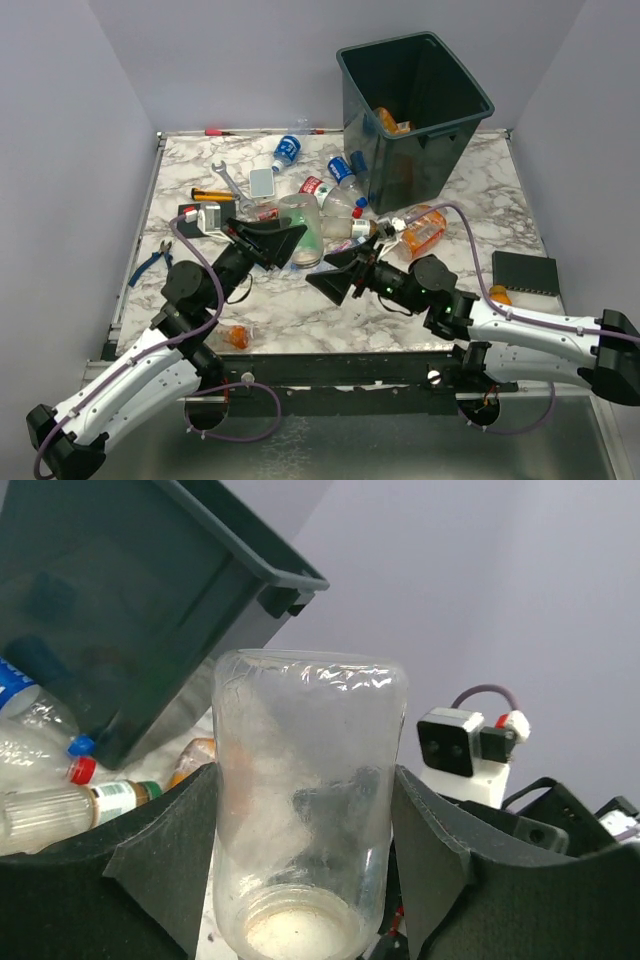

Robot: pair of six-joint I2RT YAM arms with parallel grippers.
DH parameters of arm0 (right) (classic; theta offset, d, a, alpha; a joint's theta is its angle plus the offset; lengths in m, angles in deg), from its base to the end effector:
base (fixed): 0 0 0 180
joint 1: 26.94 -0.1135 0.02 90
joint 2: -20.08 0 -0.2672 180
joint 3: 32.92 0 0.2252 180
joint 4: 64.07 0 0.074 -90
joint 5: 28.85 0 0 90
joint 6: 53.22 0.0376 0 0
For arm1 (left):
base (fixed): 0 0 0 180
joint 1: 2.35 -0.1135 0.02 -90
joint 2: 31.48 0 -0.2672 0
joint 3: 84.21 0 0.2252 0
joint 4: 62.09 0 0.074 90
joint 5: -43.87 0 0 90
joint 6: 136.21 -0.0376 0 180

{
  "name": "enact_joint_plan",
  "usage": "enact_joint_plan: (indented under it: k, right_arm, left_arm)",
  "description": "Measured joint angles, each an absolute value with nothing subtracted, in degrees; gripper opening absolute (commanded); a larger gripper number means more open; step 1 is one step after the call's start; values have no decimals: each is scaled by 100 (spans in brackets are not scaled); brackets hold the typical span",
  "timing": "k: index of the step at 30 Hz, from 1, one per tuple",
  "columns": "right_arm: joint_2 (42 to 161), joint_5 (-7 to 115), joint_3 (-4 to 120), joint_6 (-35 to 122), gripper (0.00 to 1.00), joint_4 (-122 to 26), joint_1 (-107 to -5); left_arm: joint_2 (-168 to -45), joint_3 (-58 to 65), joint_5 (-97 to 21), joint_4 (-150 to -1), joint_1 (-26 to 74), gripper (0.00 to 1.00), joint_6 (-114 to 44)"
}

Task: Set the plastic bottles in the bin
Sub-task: Pick up the plastic bottle at the center of the board, then place the plastic bottle in the trash bin.

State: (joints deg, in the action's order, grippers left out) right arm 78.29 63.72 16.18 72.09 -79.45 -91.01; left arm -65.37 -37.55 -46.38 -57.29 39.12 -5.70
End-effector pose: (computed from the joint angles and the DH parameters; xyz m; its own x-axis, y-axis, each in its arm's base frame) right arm 0.0944 0.1904 0.3171 -0.4691 0.3558 -0.8083 -0.7448 0.3324 0.5785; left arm 0.0932 -0.0821 0.3460 -0.2562 -0.6405 -0.7240 0.6480 0.4419 -0.6203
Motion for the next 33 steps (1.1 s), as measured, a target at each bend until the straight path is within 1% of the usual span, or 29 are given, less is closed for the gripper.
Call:
enact_joint_plan:
  k: [8,17,19,22,23,24,26,27,28,29,30,31,32,33]
  right_arm:
    - [8450,6578,2001,7209,96,-8297,-9103]
    - [8655,6580,2101,7209,96,-8566,-9132]
    - [8697,6578,2132,7209,90,-8583,-9132]
    - [8795,6554,2206,7216,75,-8620,-9134]
    - [8828,6525,2232,7233,74,-8636,-9136]
    - [8854,6497,2252,7238,74,-8664,-9136]
    - [8880,6458,2259,7273,81,-8717,-9138]
    - [8889,6444,2259,7277,82,-8732,-9138]
    - [8904,6429,2259,7281,80,-8752,-9138]
    - [8918,6420,2259,7283,75,-8762,-9138]
    - [8931,6405,2261,7279,67,-8767,-9138]
    - [8944,6377,2267,7275,57,-8776,-9138]
    - [8979,6237,2287,7275,36,-8808,-9151]
    - [8979,6237,2287,7275,31,-8808,-9151]
  left_arm:
    - [-6263,-3841,-4729,-5445,3897,37,-172]
    - [-6207,-3967,-4784,-5351,3890,37,27]
    - [-6207,-3991,-4797,-5340,3886,37,60]
    - [-6189,-3996,-4813,-5335,3888,37,88]
    - [-6189,-3998,-4810,-5338,3890,38,90]
    - [-6189,-4000,-4821,-5340,3890,38,90]
    - [-6187,-4009,-4834,-5340,3886,38,103]
    - [-6178,-4013,-4834,-5338,3886,38,108]
    - [-6167,-4020,-4834,-5338,3886,38,119]
    - [-6154,-4024,-4834,-5335,3886,37,119]
    - [-6134,-4039,-4834,-5329,3886,37,121]
    - [-6121,-4053,-4841,-5327,3886,38,121]
    - [-6113,-4114,-4880,-5322,3879,41,149]
    - [-6110,-4116,-4880,-5322,3879,47,151]
